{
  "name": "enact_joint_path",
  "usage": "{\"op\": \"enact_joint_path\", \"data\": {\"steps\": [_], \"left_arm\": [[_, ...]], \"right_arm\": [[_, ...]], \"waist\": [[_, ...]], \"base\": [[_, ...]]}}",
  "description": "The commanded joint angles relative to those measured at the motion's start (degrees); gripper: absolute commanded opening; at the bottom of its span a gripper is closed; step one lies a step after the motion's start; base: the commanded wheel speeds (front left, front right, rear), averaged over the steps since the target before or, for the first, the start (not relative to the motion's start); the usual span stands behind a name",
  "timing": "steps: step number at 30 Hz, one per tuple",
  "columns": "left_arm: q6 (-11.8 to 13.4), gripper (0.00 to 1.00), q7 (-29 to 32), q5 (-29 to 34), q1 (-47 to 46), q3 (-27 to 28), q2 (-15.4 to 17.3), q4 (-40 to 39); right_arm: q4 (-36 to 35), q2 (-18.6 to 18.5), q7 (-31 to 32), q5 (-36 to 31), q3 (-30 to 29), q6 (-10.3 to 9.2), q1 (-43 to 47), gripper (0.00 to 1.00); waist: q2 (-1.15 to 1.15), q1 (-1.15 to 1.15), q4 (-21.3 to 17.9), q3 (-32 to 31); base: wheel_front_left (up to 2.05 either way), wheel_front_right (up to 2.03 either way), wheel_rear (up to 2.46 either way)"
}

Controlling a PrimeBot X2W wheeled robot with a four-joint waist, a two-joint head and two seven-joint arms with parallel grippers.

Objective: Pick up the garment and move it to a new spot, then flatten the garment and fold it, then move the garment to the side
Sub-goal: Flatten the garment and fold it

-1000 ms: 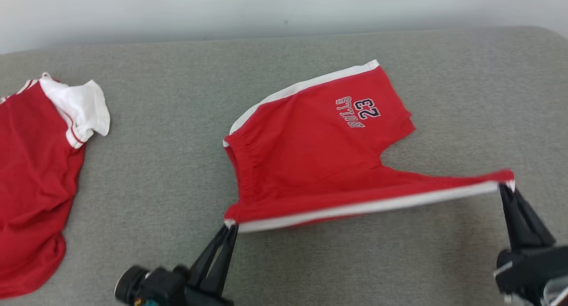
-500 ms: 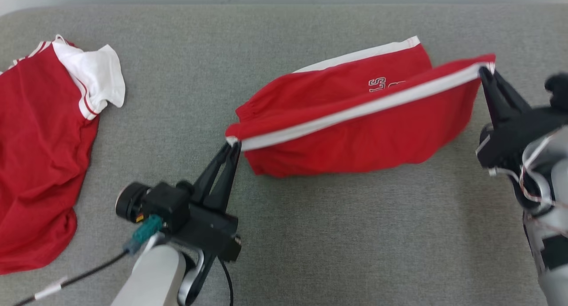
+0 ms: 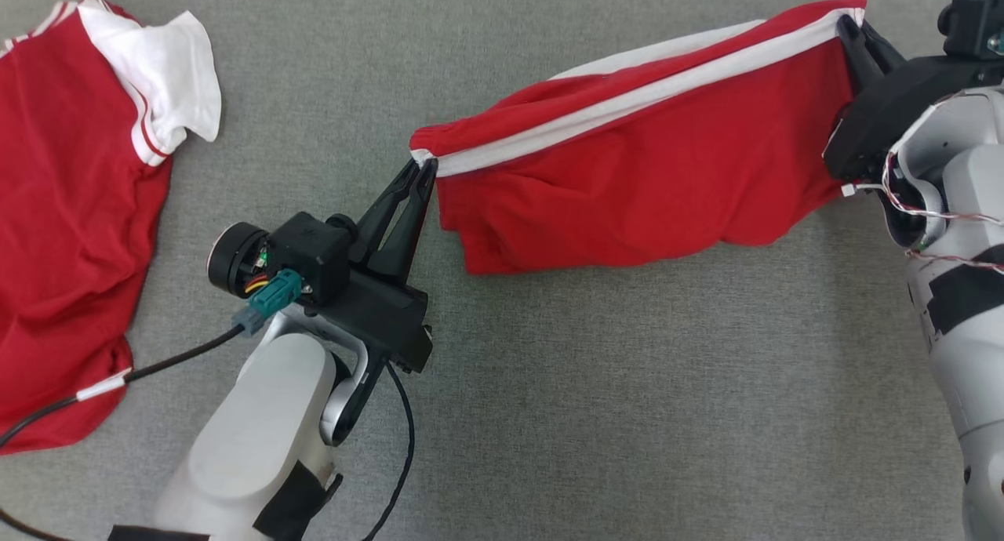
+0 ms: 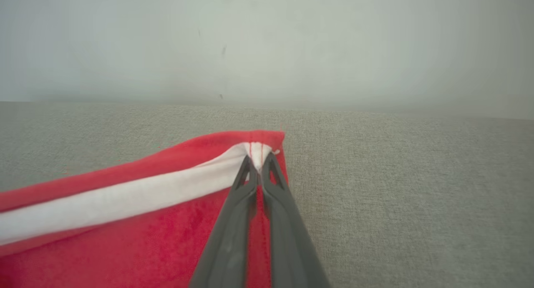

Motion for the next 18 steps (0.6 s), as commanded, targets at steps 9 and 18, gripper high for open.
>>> {"op": "enact_joint_path", "data": {"steps": [9, 18], "left_arm": [[0.13, 1.0, -0.19, 2.16, -1.01, 1.56, -1.25, 1.04], [0.87, 1.0, -0.19, 6.39, 6.37, 7.79, -2.13, -4.99]], "right_arm": [[8.92, 1.27, -7.32, 0.89, 4.14, -0.14, -4.16, 1.0], [10.1, -0.58, -12.05, 5.64, 10.29, -0.14, 0.13, 1.0]], "waist": [[-0.01, -0.01, -0.25, 0.54], [-0.01, -0.01, -1.44, -3.56]], "base": [[0.0, 0.0, 0.0], [0.0, 0.0, 0.0]]}}
